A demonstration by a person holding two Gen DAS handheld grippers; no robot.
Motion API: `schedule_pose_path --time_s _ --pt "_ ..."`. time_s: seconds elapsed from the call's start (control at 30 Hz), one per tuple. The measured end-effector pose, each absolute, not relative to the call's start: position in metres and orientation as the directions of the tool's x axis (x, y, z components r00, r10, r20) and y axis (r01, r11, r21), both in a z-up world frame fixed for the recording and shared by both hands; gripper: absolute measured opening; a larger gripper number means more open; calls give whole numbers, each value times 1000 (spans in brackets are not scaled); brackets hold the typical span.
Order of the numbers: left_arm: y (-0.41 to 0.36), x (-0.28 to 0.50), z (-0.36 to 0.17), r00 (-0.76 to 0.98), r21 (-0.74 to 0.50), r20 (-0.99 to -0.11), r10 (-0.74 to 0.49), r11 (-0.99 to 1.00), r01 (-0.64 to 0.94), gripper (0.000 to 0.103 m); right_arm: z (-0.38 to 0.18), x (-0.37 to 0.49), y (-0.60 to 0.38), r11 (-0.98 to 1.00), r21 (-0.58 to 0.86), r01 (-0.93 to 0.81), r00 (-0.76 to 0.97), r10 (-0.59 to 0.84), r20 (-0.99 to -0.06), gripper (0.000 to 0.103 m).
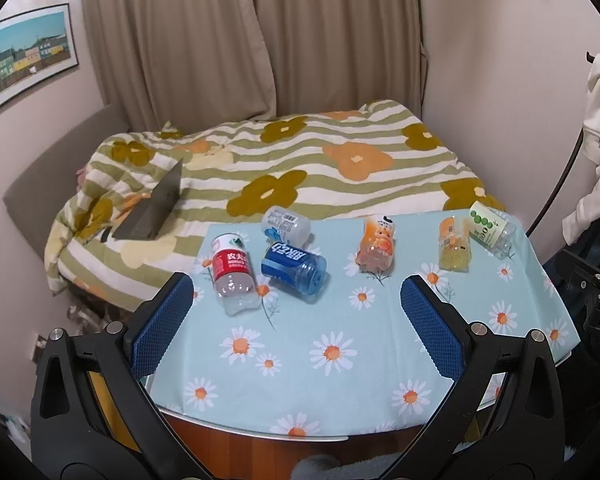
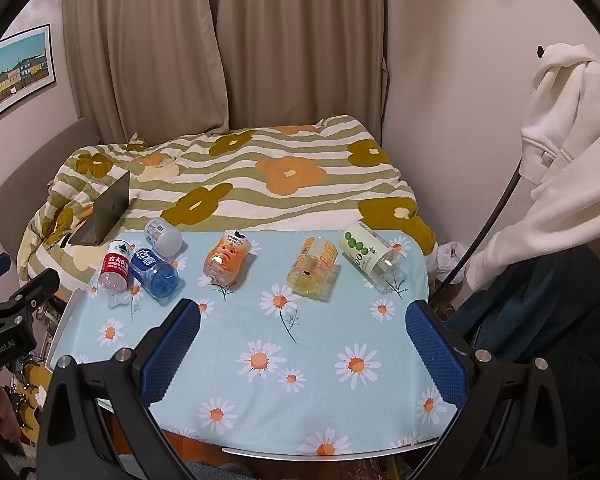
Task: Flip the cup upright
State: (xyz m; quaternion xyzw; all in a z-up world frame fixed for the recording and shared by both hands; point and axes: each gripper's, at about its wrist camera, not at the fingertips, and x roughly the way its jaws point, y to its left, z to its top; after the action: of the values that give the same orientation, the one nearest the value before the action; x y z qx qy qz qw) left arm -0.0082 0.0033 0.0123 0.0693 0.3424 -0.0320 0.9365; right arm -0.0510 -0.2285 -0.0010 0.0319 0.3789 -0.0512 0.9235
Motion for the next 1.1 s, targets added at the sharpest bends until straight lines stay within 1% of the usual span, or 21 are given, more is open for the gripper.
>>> schedule_pose_path --time_s 1.1 --pt "4 -14 14 766 104 -643 -15 989 107 103 4 -55 -226 993 20 117 717 -70 -693 103"
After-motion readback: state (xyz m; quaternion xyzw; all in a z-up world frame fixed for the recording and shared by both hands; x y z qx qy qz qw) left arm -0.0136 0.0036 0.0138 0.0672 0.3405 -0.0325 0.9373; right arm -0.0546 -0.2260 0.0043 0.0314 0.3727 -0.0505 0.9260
